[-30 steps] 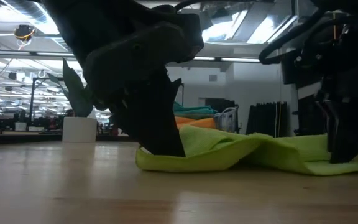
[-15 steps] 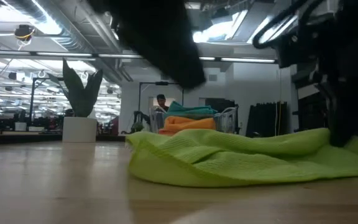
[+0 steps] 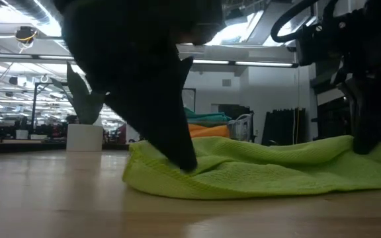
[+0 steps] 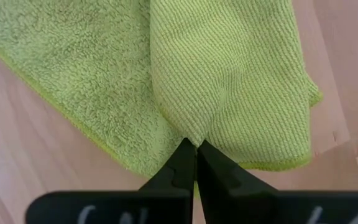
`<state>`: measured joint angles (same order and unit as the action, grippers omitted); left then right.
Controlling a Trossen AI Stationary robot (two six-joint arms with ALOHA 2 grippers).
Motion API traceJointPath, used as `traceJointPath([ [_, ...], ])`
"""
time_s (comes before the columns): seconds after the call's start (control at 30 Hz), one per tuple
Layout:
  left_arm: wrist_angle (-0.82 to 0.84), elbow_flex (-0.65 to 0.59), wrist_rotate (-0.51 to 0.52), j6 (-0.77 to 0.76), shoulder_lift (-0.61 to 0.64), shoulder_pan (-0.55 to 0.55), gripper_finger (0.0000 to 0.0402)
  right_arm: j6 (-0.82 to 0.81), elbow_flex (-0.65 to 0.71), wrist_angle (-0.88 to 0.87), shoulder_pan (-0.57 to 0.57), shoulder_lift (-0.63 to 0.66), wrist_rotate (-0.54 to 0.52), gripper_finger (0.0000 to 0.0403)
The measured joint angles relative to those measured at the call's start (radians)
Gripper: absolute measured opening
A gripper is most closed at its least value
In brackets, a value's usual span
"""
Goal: Fold microfiber towels
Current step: Fold the green microfiber cloth
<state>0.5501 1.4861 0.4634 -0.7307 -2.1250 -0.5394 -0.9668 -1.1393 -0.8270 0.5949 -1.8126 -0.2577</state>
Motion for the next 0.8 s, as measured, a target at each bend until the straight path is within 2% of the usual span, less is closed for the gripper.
traceJointPath([
  [0.1, -0.103, -0.046, -0.075, 0.000, 0.002, 0.008, 0.0135, 0.000, 0.000, 0.002, 0.000, 0.000, -0.001, 0.0014],
  [0.33, -0.127, -0.078, -0.036, -0.001, 0.003, 0.011, 0.0132, -0.001, -0.001, 0.020, 0.000, 0.000, -0.002, 0.0012],
  [0.47, -0.118, -0.078, -0.036, 0.000, 0.004, 0.007, 0.0094, -0.001, -0.001, 0.022, 0.000, 0.001, -0.002, 0.0017],
  [0.63, -0.115, -0.078, -0.054, 0.000, 0.005, 0.006, 0.0013, 0.001, -0.001, 0.023, 0.000, 0.001, -0.002, 0.0018],
  [0.8, -0.115, -0.078, -0.058, 0.000, 0.006, 0.006, 0.0010, 0.020, -0.001, 0.008, -0.001, 0.002, 0.029, 0.0020],
])
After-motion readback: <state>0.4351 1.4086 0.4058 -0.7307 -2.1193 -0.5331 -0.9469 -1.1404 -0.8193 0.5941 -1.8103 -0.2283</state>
